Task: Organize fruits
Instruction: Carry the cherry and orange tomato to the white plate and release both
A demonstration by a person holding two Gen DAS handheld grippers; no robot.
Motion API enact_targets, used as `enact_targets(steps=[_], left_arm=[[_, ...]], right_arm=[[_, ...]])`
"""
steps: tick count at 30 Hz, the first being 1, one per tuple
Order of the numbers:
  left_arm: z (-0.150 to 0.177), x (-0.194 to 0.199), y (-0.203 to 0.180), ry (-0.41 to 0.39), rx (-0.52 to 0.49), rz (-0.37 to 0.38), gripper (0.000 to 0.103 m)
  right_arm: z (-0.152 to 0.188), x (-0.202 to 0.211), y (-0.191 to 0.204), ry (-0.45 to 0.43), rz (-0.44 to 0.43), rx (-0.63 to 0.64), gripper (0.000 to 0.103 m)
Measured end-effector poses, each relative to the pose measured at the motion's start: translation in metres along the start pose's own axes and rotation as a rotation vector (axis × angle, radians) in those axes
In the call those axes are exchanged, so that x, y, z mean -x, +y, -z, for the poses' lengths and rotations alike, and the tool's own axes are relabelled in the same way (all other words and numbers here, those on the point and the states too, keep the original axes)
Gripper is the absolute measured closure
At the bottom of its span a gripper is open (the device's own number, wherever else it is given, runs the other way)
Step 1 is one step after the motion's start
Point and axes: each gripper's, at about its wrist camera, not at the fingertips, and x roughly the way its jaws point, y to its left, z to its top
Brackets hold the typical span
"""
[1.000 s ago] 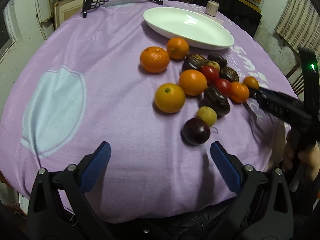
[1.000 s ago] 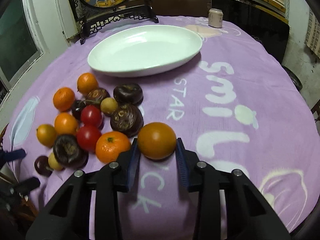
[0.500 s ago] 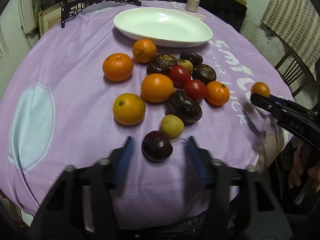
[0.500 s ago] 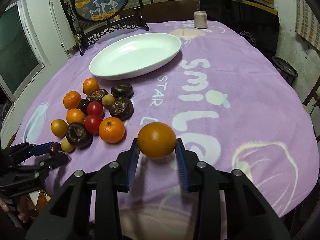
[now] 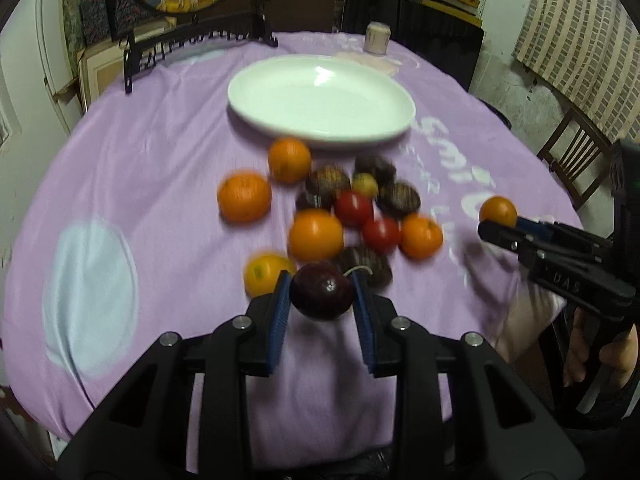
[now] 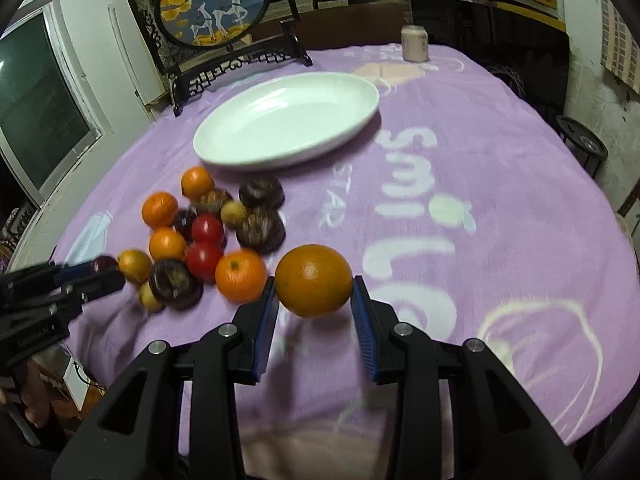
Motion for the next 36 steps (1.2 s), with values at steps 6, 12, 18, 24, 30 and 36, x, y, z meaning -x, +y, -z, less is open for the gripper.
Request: enact_targets(steps=[6, 12, 18, 24, 30, 36], left_arm=[[-0.097, -0.023, 0.023, -0.063, 0.011, -0.051, 0.072], [-0.211, -0.109, 0.050, 0.017, 0.069, -0.061, 0.072], [-0.248, -0.177, 0.065, 0.115, 0.137, -0.018, 0.072], [-0.250, -0.192, 0.064, 0.117, 0.133, -0.020, 0.059], [-0.229, -0.129, 0.062, 0.023, 0.114, -0.028, 0.041], [-0.143, -0.040, 0.052, -0.110, 0.095, 0.020, 0.032]], right_arm=[[-0.069, -0.023, 0.007, 0.000, -0.029, 0.064, 0.066], [-0.170, -0.095, 0.008, 0.060, -0.073, 0.082, 0.066], [-0.217, -0.178, 0.003, 0.178, -0.061, 0.071, 0.066], [-0.225, -0.198, 0.010, 0.191, -0.031, 0.103, 0.062], [-0.211, -0.135, 0.011, 0.119, 0.070, 0.152, 0.050], [-0.127, -0.034, 0.013, -0.026, 0.006, 0.086, 0.045]])
